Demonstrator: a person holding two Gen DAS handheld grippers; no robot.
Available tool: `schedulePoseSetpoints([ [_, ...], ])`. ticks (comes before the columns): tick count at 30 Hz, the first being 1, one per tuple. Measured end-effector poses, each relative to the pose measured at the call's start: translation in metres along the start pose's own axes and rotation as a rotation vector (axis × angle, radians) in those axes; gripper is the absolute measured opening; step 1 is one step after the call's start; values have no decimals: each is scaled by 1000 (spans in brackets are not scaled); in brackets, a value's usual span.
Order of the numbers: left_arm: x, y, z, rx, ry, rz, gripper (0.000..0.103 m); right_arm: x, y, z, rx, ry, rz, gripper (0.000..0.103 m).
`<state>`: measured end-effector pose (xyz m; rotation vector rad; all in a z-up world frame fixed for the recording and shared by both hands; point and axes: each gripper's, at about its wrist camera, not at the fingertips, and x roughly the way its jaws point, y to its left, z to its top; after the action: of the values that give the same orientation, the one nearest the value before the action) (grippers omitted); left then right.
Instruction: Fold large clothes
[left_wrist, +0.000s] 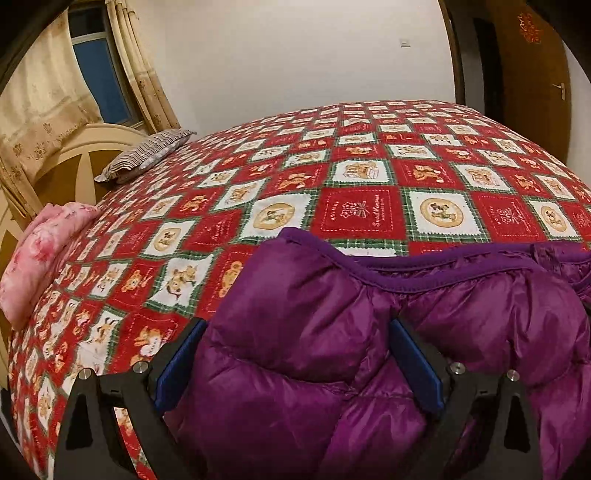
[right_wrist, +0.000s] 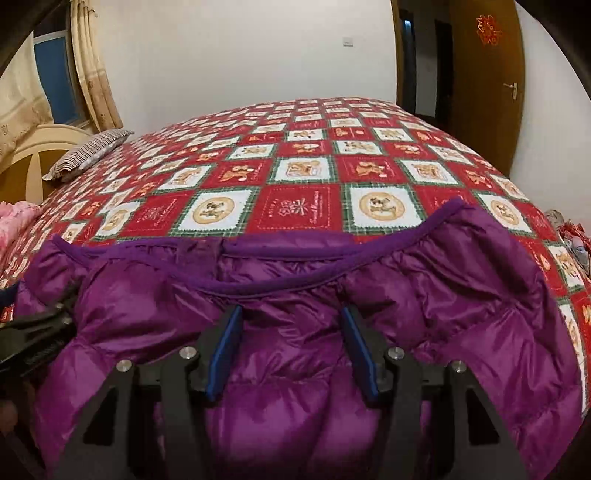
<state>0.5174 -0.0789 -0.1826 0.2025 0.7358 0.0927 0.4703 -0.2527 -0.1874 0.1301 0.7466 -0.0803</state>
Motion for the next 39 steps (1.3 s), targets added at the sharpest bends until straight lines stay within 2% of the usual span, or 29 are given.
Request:
schedulePoseSetpoints([
  [8,13,-7,0,13,26,11,101,7,-6,1,57,18,35,59],
  [39,22,-10,-3,22,46,23,102,20,-2,1,30,50,-12,60],
])
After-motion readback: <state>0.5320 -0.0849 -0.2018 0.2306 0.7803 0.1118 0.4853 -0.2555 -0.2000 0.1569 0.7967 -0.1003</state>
